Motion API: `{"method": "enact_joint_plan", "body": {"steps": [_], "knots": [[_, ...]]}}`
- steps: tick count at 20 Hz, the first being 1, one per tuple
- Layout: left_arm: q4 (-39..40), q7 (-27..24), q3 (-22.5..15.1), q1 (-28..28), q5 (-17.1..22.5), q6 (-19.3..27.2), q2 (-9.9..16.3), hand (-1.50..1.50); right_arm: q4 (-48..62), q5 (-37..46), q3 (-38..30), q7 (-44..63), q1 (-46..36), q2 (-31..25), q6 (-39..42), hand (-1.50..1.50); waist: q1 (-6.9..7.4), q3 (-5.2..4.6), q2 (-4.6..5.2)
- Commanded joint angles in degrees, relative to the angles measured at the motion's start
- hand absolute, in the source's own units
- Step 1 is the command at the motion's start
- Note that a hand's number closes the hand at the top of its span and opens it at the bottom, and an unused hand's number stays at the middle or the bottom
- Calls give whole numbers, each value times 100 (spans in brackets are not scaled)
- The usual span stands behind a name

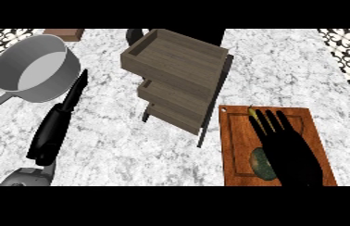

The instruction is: Pick the pear from the cutting board and place it in the tiered basket

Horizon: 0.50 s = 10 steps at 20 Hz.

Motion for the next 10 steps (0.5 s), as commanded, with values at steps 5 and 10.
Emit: {"method": "enact_joint_plan", "body": {"steps": [5,10], "knots": [[27,251,76,-167,-268,-142,-369,0,247,354,-572,-370,-269,475,-106,-150,15,-2,2],[-175,-54,251,208,-306,-390,-388,0,829,557,-815,-830,-188,669,-275,-150,21,-2,3]]}}
